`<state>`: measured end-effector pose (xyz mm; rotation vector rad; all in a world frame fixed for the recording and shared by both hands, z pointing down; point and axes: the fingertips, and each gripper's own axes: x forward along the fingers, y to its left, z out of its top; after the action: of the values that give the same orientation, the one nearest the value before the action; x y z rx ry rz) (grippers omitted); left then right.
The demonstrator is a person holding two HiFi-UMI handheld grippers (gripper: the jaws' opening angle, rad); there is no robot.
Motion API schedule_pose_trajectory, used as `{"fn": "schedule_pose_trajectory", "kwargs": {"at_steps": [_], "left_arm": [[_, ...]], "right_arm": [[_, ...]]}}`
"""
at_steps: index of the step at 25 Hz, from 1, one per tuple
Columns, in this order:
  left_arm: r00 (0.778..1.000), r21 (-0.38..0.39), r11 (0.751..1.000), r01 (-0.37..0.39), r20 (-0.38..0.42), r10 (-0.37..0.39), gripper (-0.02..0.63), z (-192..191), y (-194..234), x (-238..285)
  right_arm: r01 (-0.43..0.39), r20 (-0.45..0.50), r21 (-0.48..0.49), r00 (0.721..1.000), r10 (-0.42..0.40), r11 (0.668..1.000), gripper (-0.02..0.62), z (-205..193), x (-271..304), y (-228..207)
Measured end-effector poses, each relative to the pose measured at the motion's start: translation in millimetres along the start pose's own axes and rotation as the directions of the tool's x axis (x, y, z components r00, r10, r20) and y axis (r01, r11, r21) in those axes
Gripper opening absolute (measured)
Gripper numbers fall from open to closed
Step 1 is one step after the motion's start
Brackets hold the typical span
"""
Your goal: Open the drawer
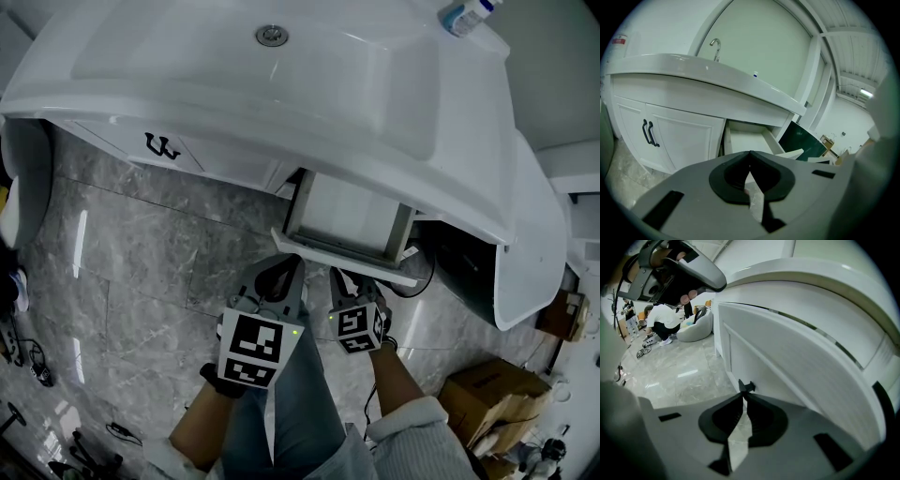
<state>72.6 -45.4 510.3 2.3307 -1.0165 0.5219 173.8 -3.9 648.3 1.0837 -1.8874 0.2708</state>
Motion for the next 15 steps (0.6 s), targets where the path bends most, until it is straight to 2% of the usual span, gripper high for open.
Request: {"fn": "schedule_pose_trajectory", "kwargs": {"at_steps": [9,15], "left_arm": [[1.000,0.023,1.000,-0.001,-0.002,0.002,0.015,4,-2,-8],[1.000,0.026,1.000,-0.017,0.011,0.017,0.015,13,1,-20]], "right_arm": [[0.013,-0.041,0.164,0.999,-0.006,0.986,0.051,-5,5,-1],[0.029,-0.078,0.280,0.997,-0.007,0.959,0.051,-10,2,0]]}}
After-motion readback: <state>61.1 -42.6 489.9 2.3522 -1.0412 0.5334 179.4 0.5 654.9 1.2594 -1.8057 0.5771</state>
